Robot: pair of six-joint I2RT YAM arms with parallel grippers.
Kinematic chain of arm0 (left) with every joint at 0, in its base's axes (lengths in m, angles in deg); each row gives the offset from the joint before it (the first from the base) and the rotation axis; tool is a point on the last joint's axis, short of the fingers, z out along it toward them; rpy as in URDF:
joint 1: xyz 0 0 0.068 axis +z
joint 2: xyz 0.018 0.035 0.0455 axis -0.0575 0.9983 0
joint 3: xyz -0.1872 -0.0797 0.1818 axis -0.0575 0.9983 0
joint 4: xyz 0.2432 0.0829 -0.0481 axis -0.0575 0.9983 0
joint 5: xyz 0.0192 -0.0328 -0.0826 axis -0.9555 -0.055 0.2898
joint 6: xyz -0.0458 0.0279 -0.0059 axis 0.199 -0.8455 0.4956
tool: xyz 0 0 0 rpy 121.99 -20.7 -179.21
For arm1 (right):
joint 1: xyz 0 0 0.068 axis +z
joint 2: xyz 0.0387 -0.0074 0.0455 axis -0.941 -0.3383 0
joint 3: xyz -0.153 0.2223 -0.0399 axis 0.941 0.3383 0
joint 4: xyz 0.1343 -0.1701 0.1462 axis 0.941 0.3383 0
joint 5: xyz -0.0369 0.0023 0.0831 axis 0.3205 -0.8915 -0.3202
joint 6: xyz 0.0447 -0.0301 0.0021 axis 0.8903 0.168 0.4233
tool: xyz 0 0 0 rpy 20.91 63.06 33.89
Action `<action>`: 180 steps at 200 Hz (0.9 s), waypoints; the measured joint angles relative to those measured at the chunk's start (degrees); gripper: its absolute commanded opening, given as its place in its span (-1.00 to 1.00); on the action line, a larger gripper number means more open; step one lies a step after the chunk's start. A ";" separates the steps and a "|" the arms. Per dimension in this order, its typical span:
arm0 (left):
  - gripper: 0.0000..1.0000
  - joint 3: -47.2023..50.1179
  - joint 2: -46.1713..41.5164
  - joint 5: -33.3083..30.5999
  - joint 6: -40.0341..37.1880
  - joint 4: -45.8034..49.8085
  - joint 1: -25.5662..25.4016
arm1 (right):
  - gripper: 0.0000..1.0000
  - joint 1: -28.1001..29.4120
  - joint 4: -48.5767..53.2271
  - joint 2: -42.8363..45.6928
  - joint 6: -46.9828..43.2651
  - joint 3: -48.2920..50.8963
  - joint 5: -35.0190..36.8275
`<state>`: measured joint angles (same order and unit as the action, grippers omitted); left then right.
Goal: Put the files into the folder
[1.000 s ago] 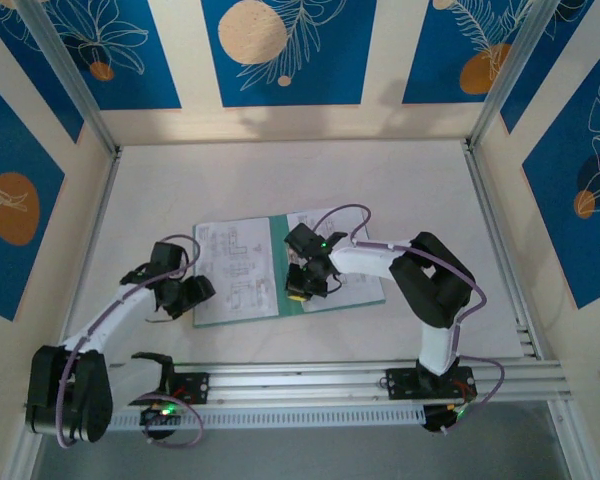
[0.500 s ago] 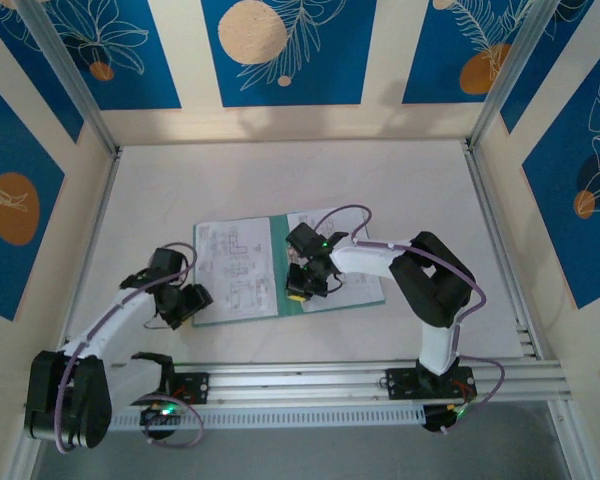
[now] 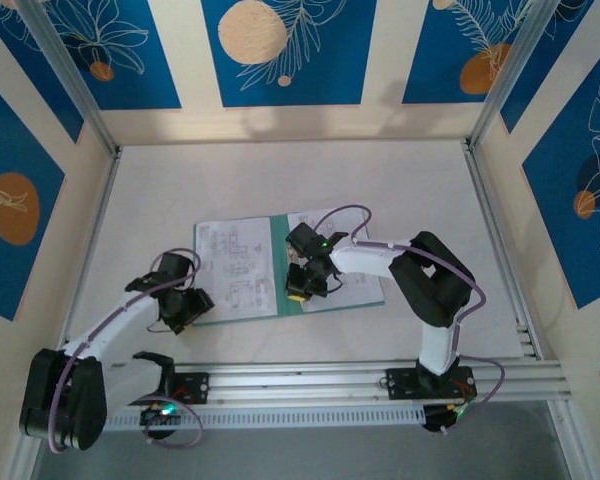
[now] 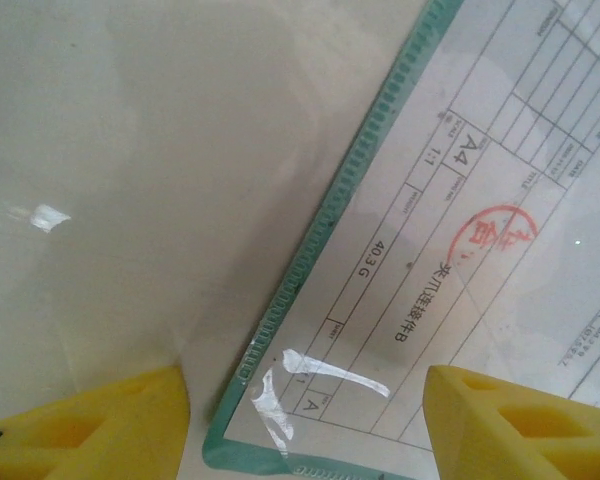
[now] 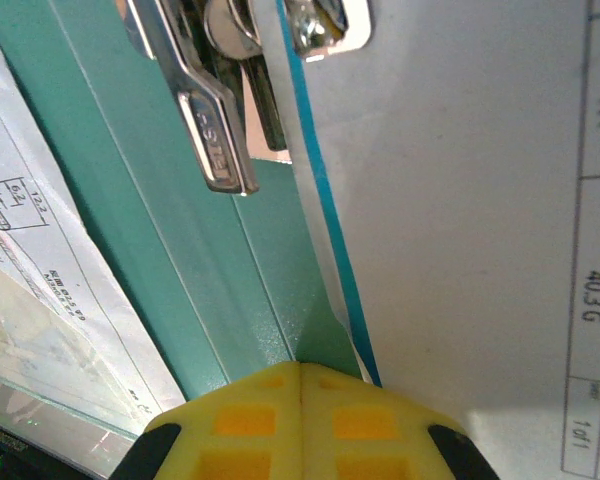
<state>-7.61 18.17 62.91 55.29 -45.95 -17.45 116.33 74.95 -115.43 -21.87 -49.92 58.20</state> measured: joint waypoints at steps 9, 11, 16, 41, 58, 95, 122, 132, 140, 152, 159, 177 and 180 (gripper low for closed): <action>0.21 -0.09 0.04 -0.94 0.39 0.00 -1.01 | -0.96 0.00 0.00 0.00 0.00 0.00 0.00; 0.21 -0.13 0.11 -1.07 0.48 0.00 -1.22 | -0.96 0.00 0.00 0.00 0.00 0.00 0.00; 0.20 -0.17 0.20 -1.49 0.87 -0.02 -1.68 | -0.96 0.00 0.00 0.00 0.00 0.00 0.00; 0.17 -0.20 -0.22 -2.73 1.97 -0.04 -2.62 | -0.96 -0.04 -0.02 -0.04 0.00 0.00 -0.15; 0.17 0.07 -1.33 -2.43 2.58 -0.61 -2.80 | -0.96 -0.09 -0.07 -0.11 -0.02 0.00 -0.33; 0.14 1.29 -3.78 -2.05 2.78 -1.44 -2.99 | -0.97 -0.42 -0.02 -0.37 -0.02 -0.11 -1.14; 0.13 1.38 -3.93 -2.03 2.75 -1.46 -2.99 | -0.97 -0.48 -0.02 -0.37 -0.02 -0.11 -1.25; 0.13 1.46 -4.31 -2.03 2.78 -1.49 -2.99 | -0.97 -0.48 -0.02 -0.37 -0.02 -0.11 -1.25; 0.13 1.70 -4.83 -2.03 2.78 -1.51 -2.99 | -0.97 -0.48 -0.02 -0.37 -0.02 -0.11 -1.25; 0.11 2.03 -5.68 -1.86 2.78 -1.66 -2.99 | -0.97 -0.50 -0.02 -0.39 -0.04 -0.11 -1.22; 0.11 2.27 -6.32 -1.57 2.78 -1.75 -3.02 | -0.97 -0.57 0.04 -0.37 -0.04 -0.11 -1.20; 0.11 2.73 -8.48 0.22 2.97 -2.14 -3.08 | -0.97 -0.87 0.13 -0.42 -0.04 -0.11 -1.38; 0.11 2.78 -8.94 0.50 2.99 -2.23 -3.15 | -0.97 -0.87 0.13 -0.42 -0.04 -0.11 -1.40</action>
<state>-4.83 9.23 63.42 58.28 -48.18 -20.59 115.46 75.08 -115.85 -21.91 -50.03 56.81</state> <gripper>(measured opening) 0.558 0.068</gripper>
